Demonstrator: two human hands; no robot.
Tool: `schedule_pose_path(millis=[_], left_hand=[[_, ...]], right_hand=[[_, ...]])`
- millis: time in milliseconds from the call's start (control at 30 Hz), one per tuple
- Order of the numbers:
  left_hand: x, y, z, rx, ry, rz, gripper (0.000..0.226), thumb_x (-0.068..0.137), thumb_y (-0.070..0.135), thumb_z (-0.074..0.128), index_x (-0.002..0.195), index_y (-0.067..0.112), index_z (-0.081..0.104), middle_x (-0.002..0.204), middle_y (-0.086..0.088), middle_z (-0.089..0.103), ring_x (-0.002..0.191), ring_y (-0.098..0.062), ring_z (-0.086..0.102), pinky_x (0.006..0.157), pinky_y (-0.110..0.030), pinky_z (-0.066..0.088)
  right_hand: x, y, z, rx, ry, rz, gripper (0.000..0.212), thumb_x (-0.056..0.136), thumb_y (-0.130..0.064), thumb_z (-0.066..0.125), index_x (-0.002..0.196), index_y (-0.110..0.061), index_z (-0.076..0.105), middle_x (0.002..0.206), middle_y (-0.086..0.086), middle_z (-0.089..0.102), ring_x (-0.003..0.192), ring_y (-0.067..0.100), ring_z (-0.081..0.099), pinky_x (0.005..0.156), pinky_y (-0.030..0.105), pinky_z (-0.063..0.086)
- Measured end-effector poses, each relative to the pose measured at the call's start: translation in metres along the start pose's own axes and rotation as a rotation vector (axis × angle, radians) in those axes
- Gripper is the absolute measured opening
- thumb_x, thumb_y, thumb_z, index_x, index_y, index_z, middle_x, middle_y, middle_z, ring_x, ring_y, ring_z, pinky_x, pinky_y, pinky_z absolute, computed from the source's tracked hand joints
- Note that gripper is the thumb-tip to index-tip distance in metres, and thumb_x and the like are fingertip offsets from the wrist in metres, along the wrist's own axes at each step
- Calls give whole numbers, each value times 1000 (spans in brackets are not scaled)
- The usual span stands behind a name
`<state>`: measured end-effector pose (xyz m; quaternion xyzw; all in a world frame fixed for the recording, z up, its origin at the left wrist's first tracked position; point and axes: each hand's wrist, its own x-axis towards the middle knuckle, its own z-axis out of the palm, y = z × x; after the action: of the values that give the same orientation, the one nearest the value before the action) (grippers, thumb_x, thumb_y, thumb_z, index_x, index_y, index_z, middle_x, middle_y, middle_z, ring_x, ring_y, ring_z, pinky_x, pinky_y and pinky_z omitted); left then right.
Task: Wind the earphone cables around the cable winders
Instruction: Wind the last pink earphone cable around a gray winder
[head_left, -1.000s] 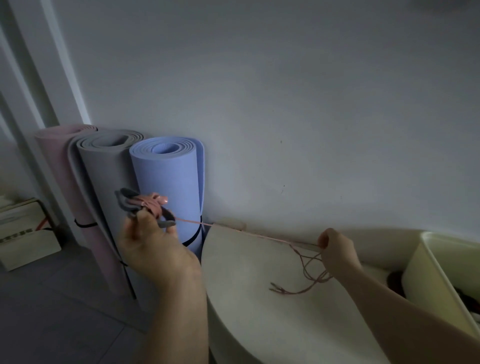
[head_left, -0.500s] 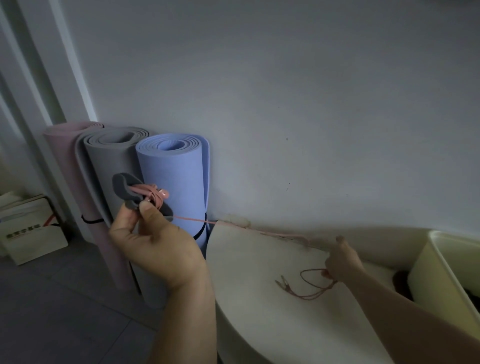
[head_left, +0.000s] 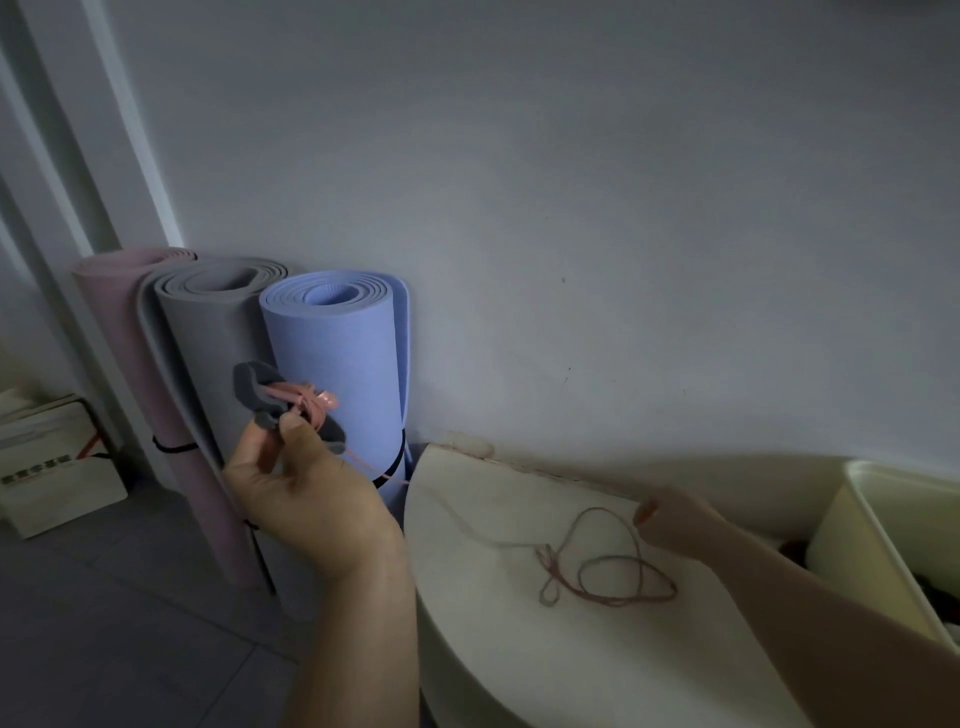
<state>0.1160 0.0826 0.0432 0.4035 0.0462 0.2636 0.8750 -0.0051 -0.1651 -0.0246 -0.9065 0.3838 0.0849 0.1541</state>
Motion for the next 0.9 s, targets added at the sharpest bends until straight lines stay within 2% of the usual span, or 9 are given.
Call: schedule_pose_path(millis=[100, 167, 267, 333, 433, 533, 633, 733, 900], left_hand=[[-9, -2, 7, -30, -179, -205, 30, 97, 1, 46, 84, 18, 66, 76, 11, 73, 82, -2, 68, 74, -25, 53], [-17, -6, 12, -38, -288, -347, 24, 98, 1, 44, 93, 9, 66, 80, 3, 72, 86, -6, 69, 80, -29, 53], [-30, -10, 16, -84, -372, -522, 22, 100, 5, 43, 97, 11, 64, 91, -6, 72, 93, -17, 67, 73, -26, 53], [-34, -9, 18, -103, -424, -550, 25, 100, 4, 40, 96, 12, 64, 86, -3, 73, 88, -15, 67, 65, -22, 54], [-32, -8, 18, -103, -436, -518, 28, 100, 3, 38, 96, 11, 65, 86, -2, 73, 84, -15, 66, 66, -22, 54], [-29, -8, 17, -139, -408, -553, 28, 101, 4, 39, 94, 12, 66, 86, -1, 74, 89, -18, 65, 75, -27, 53], [-27, -7, 14, -120, -435, -553, 26, 101, 5, 39, 100, 8, 65, 89, -3, 73, 86, -19, 64, 73, -29, 51], [-26, -7, 13, -138, -442, -577, 23, 101, 5, 40, 105, 3, 63, 87, -4, 73, 86, -18, 64, 74, -27, 52], [-28, 0, 14, -264, -458, -739, 22, 98, 12, 46, 110, 5, 63, 91, -1, 75, 87, -13, 72, 79, -26, 59]], right_hand=[[-4, -22, -10, 198, 245, -112, 21, 88, -11, 51, 98, -8, 70, 105, 10, 69, 103, 26, 62, 79, 24, 43], [-19, -52, -21, 536, 249, -272, 23, 88, -5, 56, 108, -9, 65, 108, 7, 67, 104, 21, 62, 81, 21, 43], [-52, -107, -36, 1020, -161, -463, 46, 82, -7, 62, 127, -11, 51, 109, 1, 64, 96, 9, 60, 86, 14, 45], [-62, -129, -36, 1079, -305, -500, 58, 78, -9, 61, 133, -13, 45, 107, 1, 65, 100, 14, 60, 100, 27, 43], [-70, -138, -37, 971, -335, -553, 45, 86, 5, 54, 129, -10, 50, 104, 13, 66, 94, 21, 61, 95, 38, 46], [-78, -136, -37, 919, -370, -589, 28, 93, -2, 52, 119, -6, 57, 85, 8, 61, 66, 13, 55, 67, 22, 48], [-85, -135, -41, 643, -136, -638, 25, 99, -19, 46, 111, -6, 63, 73, 3, 59, 57, 9, 45, 55, 15, 39], [-91, -134, -45, 314, 115, -763, 33, 101, -23, 39, 111, -7, 67, 95, 8, 68, 77, 14, 57, 70, 22, 43], [-85, -124, -46, 80, 200, -759, 34, 102, -29, 39, 114, -12, 66, 105, 8, 69, 92, 24, 62, 84, 36, 47]])
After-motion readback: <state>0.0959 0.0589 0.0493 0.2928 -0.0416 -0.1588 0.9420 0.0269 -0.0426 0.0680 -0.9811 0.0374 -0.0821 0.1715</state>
